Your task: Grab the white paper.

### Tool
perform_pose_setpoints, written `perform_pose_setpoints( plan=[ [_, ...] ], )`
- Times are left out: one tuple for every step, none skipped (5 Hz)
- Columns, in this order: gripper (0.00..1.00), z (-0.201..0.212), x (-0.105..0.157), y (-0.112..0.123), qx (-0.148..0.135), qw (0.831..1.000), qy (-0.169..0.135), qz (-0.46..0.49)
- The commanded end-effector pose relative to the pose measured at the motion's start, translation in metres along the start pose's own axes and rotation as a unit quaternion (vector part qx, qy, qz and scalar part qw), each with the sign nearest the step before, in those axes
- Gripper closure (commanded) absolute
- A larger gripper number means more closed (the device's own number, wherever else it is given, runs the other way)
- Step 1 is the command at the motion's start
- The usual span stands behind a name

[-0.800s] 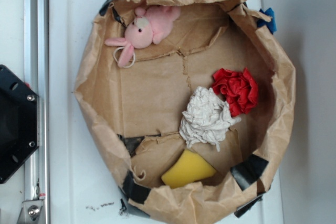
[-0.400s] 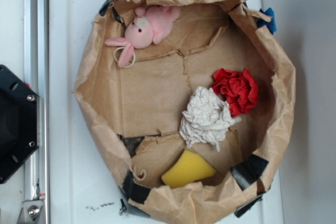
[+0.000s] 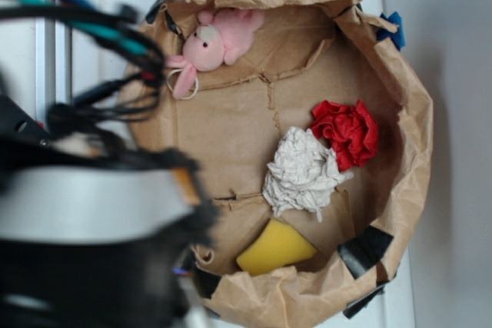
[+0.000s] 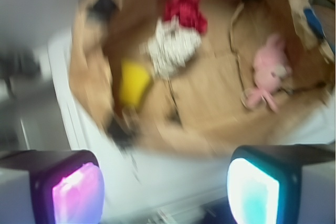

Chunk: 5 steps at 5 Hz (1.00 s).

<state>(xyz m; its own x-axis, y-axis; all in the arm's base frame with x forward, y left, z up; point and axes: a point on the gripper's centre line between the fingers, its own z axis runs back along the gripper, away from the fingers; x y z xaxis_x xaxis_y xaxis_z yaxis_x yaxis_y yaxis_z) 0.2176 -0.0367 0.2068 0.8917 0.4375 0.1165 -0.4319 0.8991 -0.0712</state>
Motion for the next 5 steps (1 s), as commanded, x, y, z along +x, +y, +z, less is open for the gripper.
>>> perform_pose_setpoints(
  plan=[
    [0.00, -0.034, 0.049, 0.021, -0.019, 0.989, -0.067, 0.132],
    [0.00, -0.070, 0.054, 0.039, -0.022, 0.988, -0.073, 0.135],
    [0.00, -0.094, 0.067, 0.043, -0.025, 0.989, -0.056, 0.134],
    [0.00, -0.115, 0.076, 0.040, -0.039, 0.991, -0.052, 0.121],
    [0.00, -0.126, 0.084, 0.029, -0.050, 0.990, -0.049, 0.121]
  ],
)
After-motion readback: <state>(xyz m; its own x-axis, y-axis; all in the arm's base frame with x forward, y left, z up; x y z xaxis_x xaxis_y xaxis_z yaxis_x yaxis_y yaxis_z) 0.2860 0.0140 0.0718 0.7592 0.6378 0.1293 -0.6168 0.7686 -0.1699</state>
